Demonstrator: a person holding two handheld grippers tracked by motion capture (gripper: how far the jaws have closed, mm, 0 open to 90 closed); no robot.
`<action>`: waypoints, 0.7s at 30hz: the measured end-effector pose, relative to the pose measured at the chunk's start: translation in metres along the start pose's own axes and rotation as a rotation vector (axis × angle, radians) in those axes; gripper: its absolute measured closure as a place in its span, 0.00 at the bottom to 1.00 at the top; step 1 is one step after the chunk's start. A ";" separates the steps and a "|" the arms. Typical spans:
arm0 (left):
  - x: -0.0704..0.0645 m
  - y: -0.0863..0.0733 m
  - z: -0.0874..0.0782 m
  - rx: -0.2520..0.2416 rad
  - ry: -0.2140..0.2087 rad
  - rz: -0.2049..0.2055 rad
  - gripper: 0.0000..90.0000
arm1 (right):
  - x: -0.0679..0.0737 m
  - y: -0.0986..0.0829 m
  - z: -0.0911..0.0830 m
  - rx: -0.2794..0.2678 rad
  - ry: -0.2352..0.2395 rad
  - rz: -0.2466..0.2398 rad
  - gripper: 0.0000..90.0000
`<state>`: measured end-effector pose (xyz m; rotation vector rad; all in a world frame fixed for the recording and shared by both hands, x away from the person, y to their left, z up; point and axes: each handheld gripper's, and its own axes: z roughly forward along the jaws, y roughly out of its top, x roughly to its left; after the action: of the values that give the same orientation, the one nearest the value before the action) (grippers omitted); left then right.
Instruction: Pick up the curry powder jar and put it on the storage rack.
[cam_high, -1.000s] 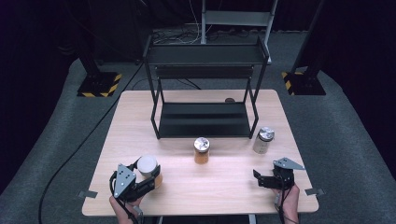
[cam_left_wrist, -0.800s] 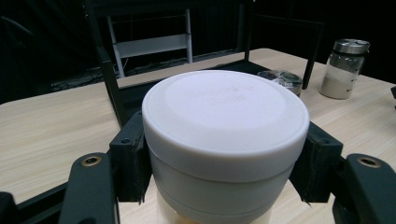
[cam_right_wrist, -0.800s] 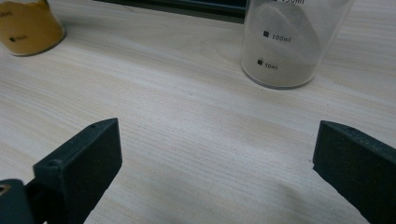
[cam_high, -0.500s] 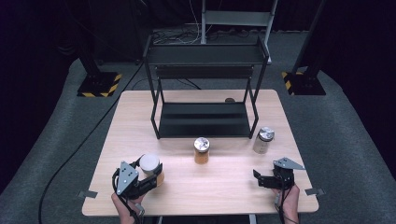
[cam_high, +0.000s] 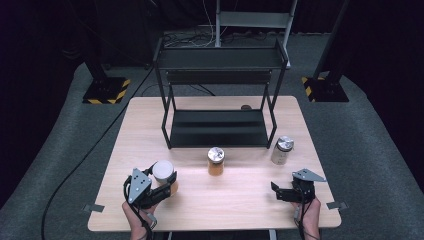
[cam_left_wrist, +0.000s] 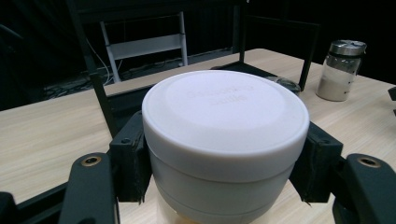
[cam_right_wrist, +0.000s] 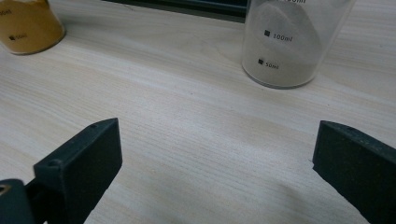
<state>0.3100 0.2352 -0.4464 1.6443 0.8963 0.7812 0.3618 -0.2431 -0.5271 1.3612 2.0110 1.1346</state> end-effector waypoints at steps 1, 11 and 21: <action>0.000 0.001 0.000 -0.001 -0.001 0.000 0.38 | 0.000 0.000 0.000 0.000 -0.001 -0.002 0.01; 0.000 0.004 0.007 -0.002 -0.009 0.007 0.38 | 0.000 0.000 0.000 0.000 -0.001 0.002 0.01; 0.001 0.008 0.013 0.000 -0.014 0.012 0.38 | 0.000 0.000 0.000 0.001 -0.005 -0.003 0.01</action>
<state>0.3232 0.2286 -0.4419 1.6544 0.8774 0.7771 0.3617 -0.2426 -0.5271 1.3601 2.0091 1.1282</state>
